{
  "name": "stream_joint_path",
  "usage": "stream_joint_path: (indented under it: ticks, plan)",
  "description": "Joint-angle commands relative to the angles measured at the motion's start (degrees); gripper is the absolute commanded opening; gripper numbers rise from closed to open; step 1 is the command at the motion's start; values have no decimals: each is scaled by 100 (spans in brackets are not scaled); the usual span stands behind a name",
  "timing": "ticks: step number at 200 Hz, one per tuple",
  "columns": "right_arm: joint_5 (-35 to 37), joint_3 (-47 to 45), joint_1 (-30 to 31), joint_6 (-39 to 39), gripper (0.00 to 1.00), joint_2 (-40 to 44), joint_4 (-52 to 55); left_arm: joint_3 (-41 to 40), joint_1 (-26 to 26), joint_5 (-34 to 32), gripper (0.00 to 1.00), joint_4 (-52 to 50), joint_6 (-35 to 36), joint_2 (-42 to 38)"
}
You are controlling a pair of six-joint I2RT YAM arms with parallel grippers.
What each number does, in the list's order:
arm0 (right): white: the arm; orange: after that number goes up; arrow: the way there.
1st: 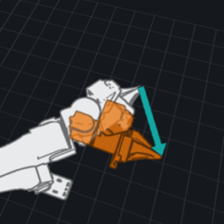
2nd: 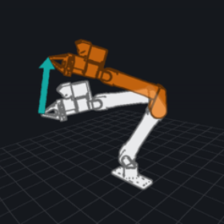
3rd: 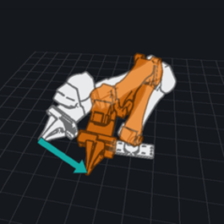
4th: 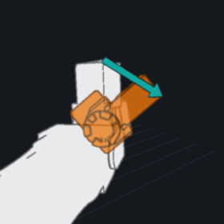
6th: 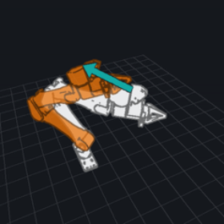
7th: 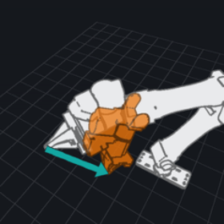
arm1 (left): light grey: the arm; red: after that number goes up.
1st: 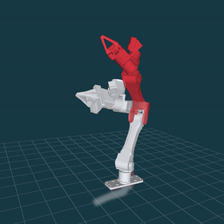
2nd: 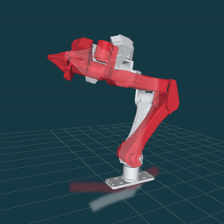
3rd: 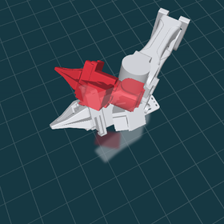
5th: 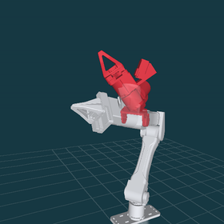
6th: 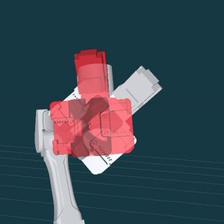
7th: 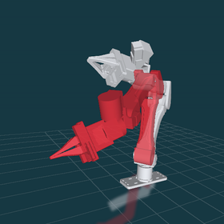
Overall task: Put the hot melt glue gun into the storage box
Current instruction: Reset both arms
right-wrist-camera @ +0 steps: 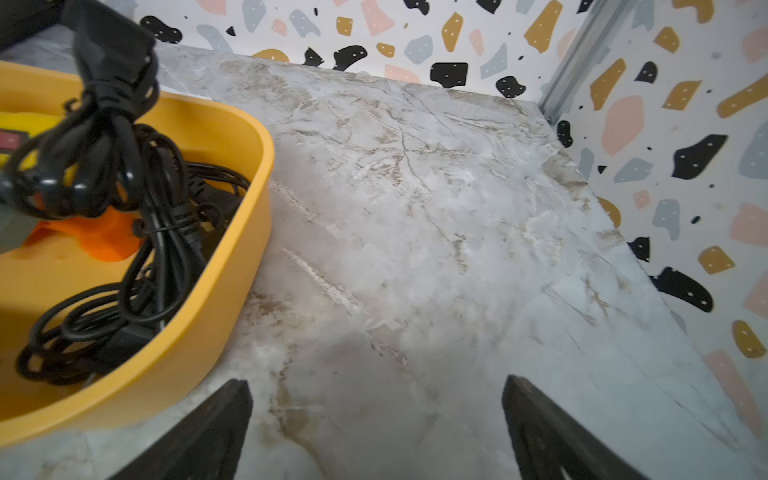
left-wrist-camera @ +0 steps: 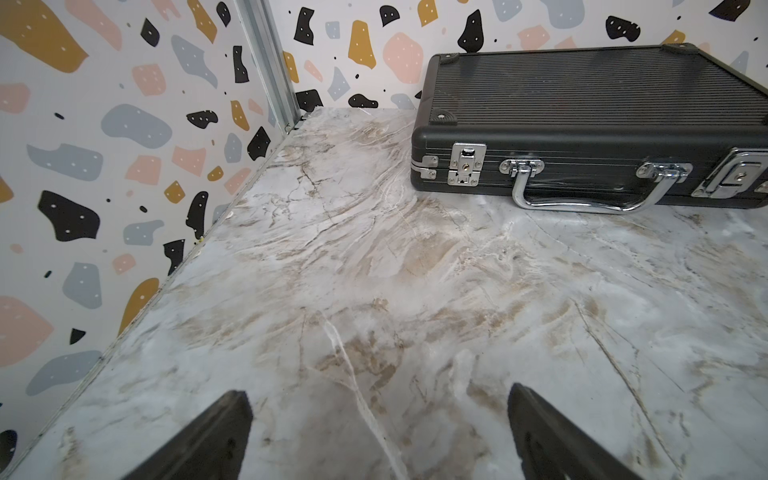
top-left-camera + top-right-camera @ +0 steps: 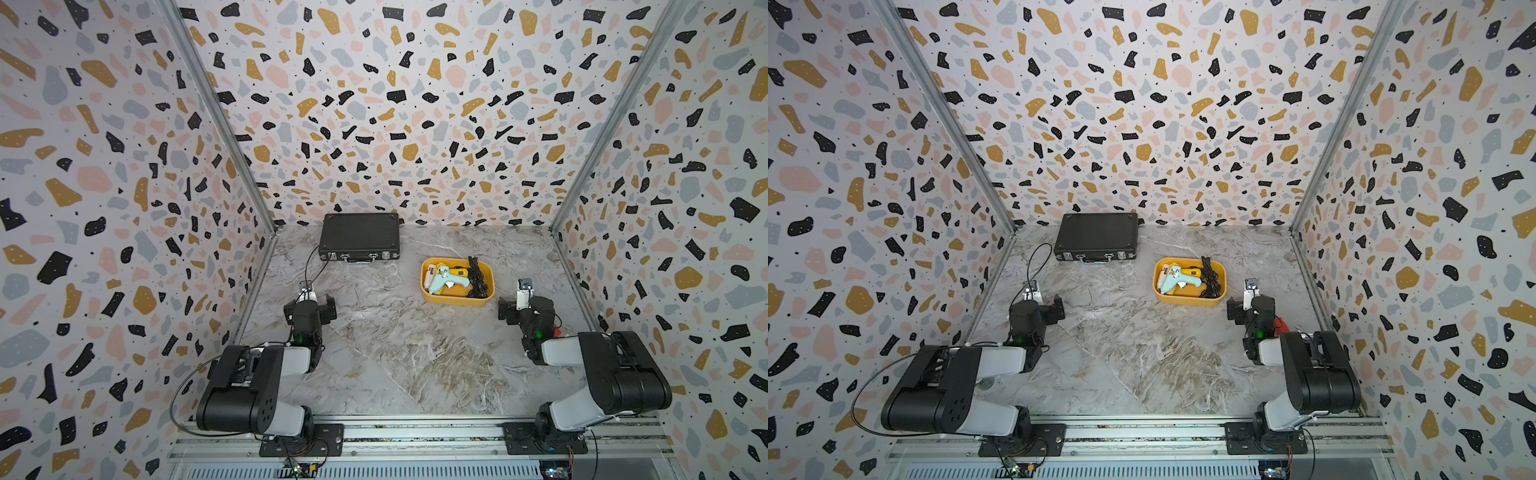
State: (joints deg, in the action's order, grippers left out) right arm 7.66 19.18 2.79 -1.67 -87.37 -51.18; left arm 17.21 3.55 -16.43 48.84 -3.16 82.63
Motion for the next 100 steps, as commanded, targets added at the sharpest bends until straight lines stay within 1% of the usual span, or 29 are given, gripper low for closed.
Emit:
stream_joint_path:
  ticks: [1, 11, 21, 36, 43, 55, 66, 100]
  plan:
    - [690, -77, 0, 259, 99, 94, -211, 63, 15, 46, 100, 117, 22, -74]
    - [343, -8, 2, 126, 99, 65, -118, 63, 19, 51, 100, 117, 17, -74]
    - [-490, 182, -4, -181, 99, 60, 268, 63, 19, 52, 100, 117, 18, -76]
    - [-608, 86, -19, -201, 99, 78, 100, 63, 22, 52, 100, 117, 25, -77]
    - [-571, 90, -16, -194, 99, 67, 76, 63, 21, 52, 100, 121, 18, -72]
    - [-178, 133, -20, -22, 99, 81, 190, 63, 22, 50, 100, 117, 21, -76]
    - [27, 55, -17, 37, 99, 61, 4, 63, 18, 47, 100, 126, 25, -73]
    - [77, 51, -16, 53, 99, 89, 53, 63, 18, 45, 100, 121, 23, -72]
